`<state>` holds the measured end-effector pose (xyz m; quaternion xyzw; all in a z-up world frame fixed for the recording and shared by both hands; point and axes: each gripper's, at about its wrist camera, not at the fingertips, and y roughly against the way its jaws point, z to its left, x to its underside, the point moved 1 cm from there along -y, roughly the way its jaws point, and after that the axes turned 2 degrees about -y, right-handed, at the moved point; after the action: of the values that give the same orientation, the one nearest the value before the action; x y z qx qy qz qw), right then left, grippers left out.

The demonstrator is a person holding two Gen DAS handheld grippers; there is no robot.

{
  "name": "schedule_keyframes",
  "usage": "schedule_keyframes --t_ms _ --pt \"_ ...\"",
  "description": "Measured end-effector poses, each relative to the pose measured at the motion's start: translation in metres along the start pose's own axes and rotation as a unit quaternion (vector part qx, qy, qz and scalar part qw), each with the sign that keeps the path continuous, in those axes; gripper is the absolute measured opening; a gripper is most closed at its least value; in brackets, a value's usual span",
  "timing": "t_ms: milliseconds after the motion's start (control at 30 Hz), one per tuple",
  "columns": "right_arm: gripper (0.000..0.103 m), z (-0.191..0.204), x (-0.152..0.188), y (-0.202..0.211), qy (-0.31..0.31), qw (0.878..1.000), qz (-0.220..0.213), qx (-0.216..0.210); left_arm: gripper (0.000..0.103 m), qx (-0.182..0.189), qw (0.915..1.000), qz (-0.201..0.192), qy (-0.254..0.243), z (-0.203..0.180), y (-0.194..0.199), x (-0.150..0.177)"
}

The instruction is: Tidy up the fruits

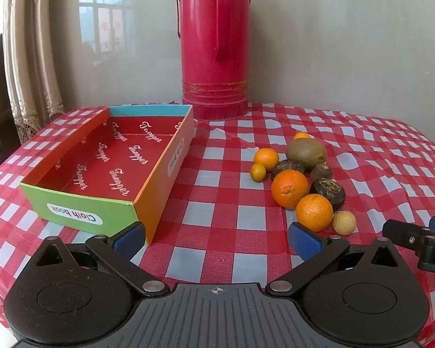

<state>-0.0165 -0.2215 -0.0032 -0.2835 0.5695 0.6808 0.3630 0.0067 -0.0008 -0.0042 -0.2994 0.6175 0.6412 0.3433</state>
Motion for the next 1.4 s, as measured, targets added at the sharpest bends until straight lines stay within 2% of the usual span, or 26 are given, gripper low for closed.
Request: schedule_keyframes --t_ms 1400 --pt "0.097 0.0013 0.0004 -0.0023 0.002 1.000 0.003 0.012 0.103 0.001 1.0000 -0.004 -0.007 -0.0007 0.0004 0.0020"
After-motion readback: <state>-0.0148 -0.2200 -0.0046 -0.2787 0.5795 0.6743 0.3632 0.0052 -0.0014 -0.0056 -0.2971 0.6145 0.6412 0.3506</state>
